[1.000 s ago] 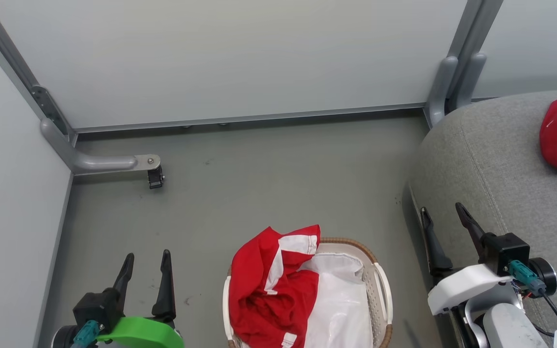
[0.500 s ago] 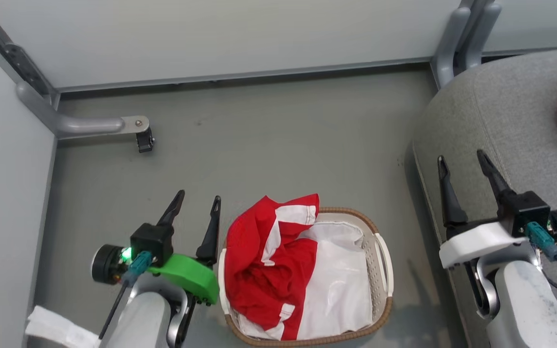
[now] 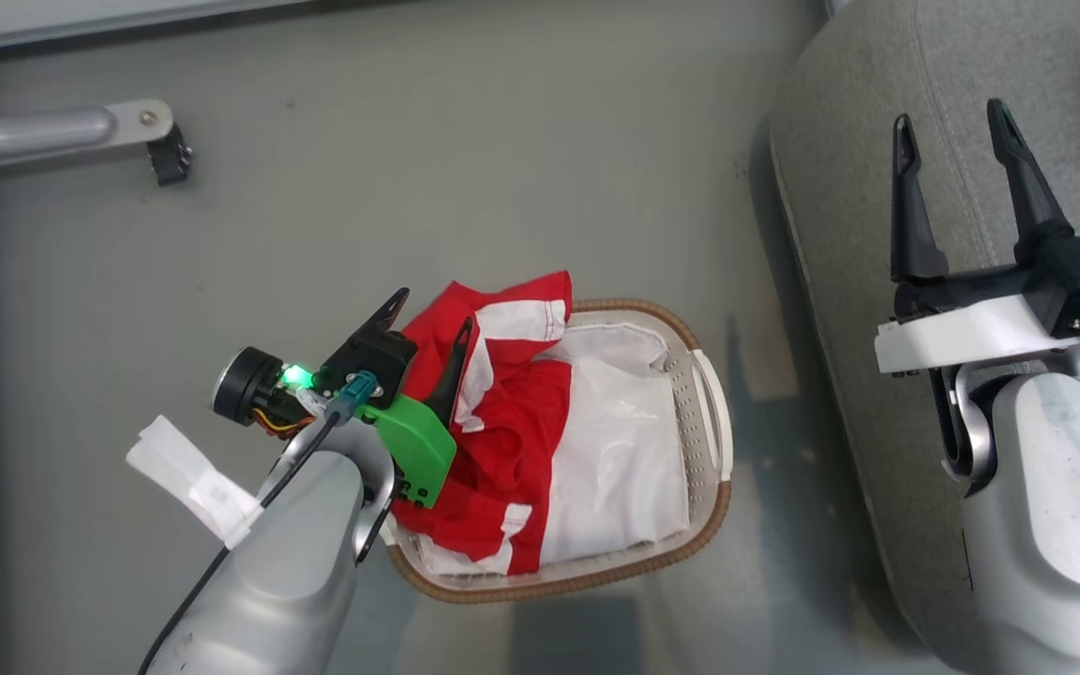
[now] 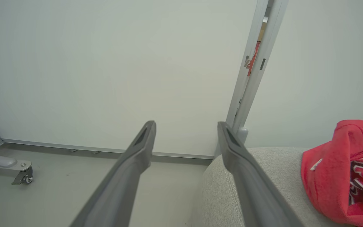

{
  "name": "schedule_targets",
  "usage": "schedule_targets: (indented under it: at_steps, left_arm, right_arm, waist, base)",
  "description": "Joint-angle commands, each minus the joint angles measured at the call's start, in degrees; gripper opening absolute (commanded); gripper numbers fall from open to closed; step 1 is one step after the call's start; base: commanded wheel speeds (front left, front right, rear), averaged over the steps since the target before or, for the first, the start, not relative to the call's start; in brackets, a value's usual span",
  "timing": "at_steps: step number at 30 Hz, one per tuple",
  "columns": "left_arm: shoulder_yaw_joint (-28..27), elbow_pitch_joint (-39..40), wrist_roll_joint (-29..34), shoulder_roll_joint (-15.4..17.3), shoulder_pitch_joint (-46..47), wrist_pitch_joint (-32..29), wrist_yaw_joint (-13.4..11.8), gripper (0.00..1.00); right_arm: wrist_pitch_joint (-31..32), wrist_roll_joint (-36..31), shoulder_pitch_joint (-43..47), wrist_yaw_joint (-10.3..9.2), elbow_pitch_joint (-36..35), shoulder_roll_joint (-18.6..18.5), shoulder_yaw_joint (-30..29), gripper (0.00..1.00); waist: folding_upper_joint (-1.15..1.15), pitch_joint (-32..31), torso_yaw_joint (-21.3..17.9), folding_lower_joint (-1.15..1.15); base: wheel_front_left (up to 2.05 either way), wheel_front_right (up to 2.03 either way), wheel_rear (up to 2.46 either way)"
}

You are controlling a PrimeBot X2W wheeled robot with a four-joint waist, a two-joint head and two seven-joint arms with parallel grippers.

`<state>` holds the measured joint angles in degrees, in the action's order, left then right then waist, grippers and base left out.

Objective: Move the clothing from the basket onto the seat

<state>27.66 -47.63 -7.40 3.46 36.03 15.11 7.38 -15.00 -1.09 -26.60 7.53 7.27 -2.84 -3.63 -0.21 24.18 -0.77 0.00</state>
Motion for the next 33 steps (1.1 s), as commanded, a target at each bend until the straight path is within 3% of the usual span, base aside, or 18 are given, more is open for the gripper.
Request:
schedule_targets:
  at_steps: [1, 15, 23, 33]
  left_arm:
    - [0.66, -1.49, -0.02, 0.19, 1.83, 0.06, 0.20, 1.00]
    - [9.82, -16.46, 1.39, 0.12, 9.80, -0.65, -0.07, 1.00]
    - [12.47, -22.96, 4.01, 1.76, 13.45, -2.38, -3.03, 1.00]
    - [14.05, -24.97, 5.16, 4.17, 15.41, -1.65, -7.20, 1.00]
  right_arm:
    - [-0.28, 0.12, -1.44, -0.08, -0.93, -0.10, 0.24, 1.00]
    - [-0.28, 3.46, -7.85, -0.08, -7.49, -0.09, 2.12, 1.00]
    - [-0.28, 5.43, -9.52, -0.08, -9.15, -0.08, 3.28, 1.00]
    - [-0.28, 7.13, -10.36, -0.08, -9.47, -0.10, 4.79, 1.00]
  waist:
    - [0.21, 9.14, -5.67, 0.00]
    - [0.21, 24.25, -11.94, 0.00]
    - [0.21, 28.42, -13.53, 0.00]
    - [0.21, 30.80, -14.32, 0.00]
  base:
    - [0.00, 0.00, 0.00]
    - [0.00, 0.00, 0.00]
    - [0.00, 0.00, 0.00]
    - [0.00, 0.00, 0.00]
